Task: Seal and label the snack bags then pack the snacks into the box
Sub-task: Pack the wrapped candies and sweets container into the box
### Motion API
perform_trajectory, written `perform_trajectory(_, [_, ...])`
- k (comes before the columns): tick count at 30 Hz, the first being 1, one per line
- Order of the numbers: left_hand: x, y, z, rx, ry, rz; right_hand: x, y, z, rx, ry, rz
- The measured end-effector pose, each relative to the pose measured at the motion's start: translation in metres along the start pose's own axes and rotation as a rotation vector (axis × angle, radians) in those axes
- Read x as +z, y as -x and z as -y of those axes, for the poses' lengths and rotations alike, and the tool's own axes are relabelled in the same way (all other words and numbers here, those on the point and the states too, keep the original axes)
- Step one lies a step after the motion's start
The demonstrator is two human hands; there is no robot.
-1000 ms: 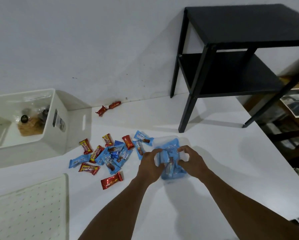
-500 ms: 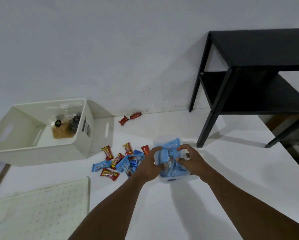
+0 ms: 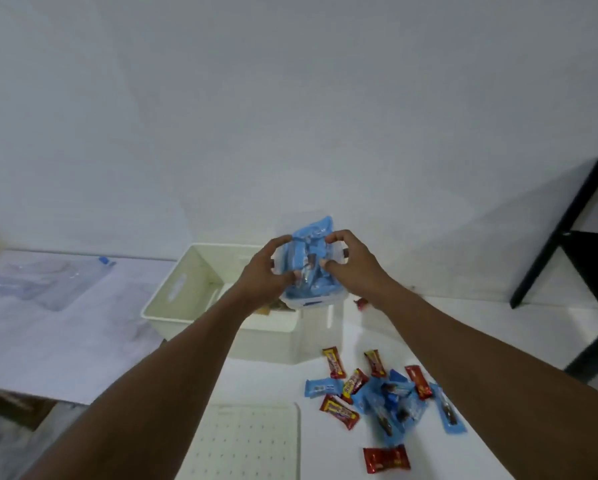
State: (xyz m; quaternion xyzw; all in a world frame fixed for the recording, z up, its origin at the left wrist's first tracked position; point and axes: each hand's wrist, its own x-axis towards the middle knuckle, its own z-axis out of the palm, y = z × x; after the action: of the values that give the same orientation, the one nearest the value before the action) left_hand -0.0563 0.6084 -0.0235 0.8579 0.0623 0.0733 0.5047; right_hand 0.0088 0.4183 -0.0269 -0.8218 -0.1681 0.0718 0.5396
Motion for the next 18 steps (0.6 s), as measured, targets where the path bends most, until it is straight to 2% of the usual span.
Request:
perform_trajectory(4, [-0.085, -0.012, 0.047, -0.033, -0.019, -0.025, 0.09, -0.036, 0.032, -0.023, -0.029, 0.03])
perform_trajectory(9, [-0.155, -0.033, 0.129, -0.082, -0.075, 0.026, 0.199, -0.066, 0.025, 0.073, -0.068, 0.08])
perform_trajectory(18, [-0.186, -0.08, 0.246, -0.232, -0.162, 0.172, 0.31, -0.121, -0.028, 0.27, -0.06, 0.135])
